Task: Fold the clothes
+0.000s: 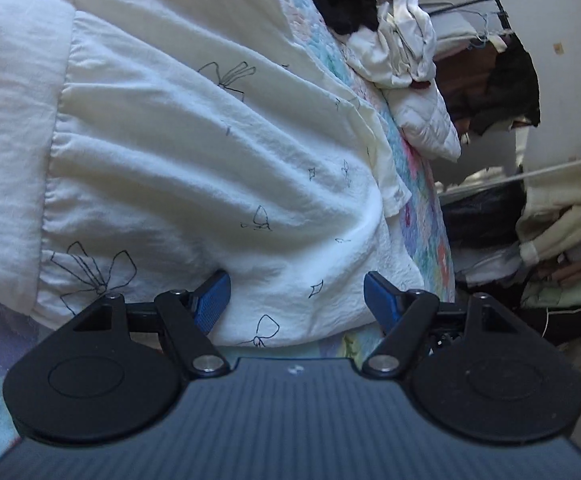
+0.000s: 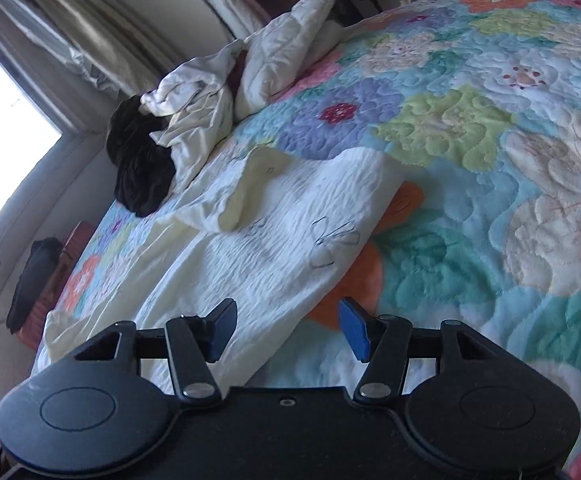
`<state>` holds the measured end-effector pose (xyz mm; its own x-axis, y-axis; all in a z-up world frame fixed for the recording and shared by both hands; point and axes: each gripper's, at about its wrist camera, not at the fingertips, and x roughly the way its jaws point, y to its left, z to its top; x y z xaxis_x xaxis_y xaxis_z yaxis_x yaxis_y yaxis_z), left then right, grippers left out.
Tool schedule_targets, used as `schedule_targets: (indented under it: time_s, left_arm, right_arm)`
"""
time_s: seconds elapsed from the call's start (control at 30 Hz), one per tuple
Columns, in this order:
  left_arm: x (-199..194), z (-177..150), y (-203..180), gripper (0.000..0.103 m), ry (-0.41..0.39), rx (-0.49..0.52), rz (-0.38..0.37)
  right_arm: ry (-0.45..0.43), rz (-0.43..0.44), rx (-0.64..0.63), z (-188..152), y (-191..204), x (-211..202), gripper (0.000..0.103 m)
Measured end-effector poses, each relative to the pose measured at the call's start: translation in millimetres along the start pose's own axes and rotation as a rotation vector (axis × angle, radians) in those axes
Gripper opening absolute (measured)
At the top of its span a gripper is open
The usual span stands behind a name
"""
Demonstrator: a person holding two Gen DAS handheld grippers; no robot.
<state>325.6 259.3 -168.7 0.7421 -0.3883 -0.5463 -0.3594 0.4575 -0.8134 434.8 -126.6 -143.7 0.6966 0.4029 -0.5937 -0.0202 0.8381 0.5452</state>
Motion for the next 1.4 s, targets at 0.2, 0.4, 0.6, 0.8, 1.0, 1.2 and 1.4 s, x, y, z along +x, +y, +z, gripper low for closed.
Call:
schedule_targets:
  time_s: [0.2, 0.4, 0.6, 0.8, 1.0, 1.2, 1.4]
  left_arm:
    - [3, 11, -12, 0.071, -0.083, 0.149, 0.129]
    - [13, -13, -69, 0.070, -0.075, 0.604, 0.453]
    - [34, -28, -78, 0.071, 0.018, 0.711, 0.566]
    - [25, -11, -88, 0.071, -0.008, 0.654, 0.522]
    - [33, 10, -114, 0.071, -0.029, 0.635, 0.501]
    - [49, 36, -110, 0.070, -0.027, 0.620, 0.523]
    - [64, 65, -92, 0.070, -0.027, 0.610, 0.571]
  right_arm:
    - [-0.072, 0.019, -0.063, 26, -12, 38, 0.036]
    - [-0.223, 0.019, -0.311, 41, 9, 6, 0.002]
    - [-0.098, -0.104, -0.399, 50, -4, 11, 0.005]
    - [-0.103, -0.310, -0.416, 49, 3, 5, 0.025]
    - [-0.079, -0.155, -0.474, 54, 58, -8, 0.043]
    - [0.130, -0.049, -0.528, 46, 95, 53, 0.061]
    - [0.176, -0.111, -0.712, 46, 112, 119, 0.049]
